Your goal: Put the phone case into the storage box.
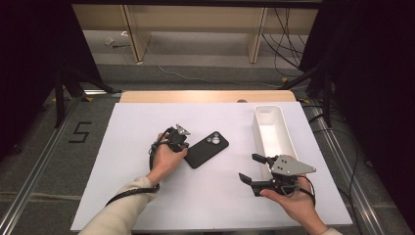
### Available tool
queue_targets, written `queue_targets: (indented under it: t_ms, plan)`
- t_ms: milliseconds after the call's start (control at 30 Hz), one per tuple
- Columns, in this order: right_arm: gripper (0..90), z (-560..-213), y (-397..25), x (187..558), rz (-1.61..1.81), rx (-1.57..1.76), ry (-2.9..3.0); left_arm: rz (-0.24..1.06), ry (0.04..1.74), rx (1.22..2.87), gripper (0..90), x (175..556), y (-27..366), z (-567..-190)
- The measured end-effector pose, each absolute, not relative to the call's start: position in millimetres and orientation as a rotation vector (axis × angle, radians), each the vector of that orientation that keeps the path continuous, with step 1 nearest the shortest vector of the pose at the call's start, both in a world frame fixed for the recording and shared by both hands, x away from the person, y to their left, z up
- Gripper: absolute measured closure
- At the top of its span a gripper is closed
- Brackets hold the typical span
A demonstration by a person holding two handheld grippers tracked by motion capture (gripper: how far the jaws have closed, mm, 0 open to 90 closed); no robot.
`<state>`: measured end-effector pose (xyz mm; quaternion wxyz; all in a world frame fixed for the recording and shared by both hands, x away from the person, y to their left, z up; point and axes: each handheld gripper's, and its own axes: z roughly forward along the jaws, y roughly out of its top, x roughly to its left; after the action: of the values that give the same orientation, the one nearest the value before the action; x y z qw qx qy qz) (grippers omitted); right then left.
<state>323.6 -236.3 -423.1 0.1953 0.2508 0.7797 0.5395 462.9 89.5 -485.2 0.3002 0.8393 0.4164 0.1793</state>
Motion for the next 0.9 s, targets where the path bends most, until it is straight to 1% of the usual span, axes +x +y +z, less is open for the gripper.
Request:
queue_targets:
  t_ms: [533, 567, 633, 667, 733, 767, 800, 833, 867, 900]
  plan:
    - [23.7, -423.2, -236.4, 323.5, 1.507, 0.704, 2.19, 0.484, 1.101, 2.228, 88.9, 457.0, 89.5, -485.3]
    - [23.7, -423.2, -236.5, 323.6, 1.507, 0.706, 2.187, 0.482, 1.101, 2.228, 86.8, 457.3, 89.9, -485.0]
    - [23.7, -423.3, -236.5, 323.8, 1.508, 0.706, 2.187, 0.474, 1.107, 2.217, 78.6, 459.1, 92.1, -483.8]
    - [23.7, -423.3, -236.5, 323.8, 1.508, 0.706, 2.187, 0.477, 1.116, 2.209, 78.6, 460.1, 93.2, -482.8]
    - [23.6, -423.5, -236.4, 323.7, 1.506, 0.706, 2.191, 0.459, 1.12, 2.164, 70.9, 463.4, 96.1, -477.7]
    - [23.7, -423.5, -236.2, 323.8, 1.506, 0.706, 2.191, 0.45, 1.118, 2.157, 65.6, 464.4, 96.4, -475.7]
    - [23.7, -423.4, -236.1, 323.8, 1.506, 0.705, 2.191, 0.44, 1.111, 2.154, 56.1, 465.8, 95.9, -473.0]
    - [23.7, -423.4, -236.1, 323.8, 1.506, 0.705, 2.191, 0.423, 1.101, 2.16, 56.1, 467.0, 94.8, -470.2]
    - [23.7, -423.4, -236.0, 323.8, 1.507, 0.706, 2.191, 0.404, 1.09, 2.167, 51.7, 468.1, 93.1, -467.6]
    - [23.7, -423.5, -236.0, 323.8, 1.507, 0.707, 2.191, 0.395, 1.083, 2.172, 45.3, 469.0, 90.4, -465.4]
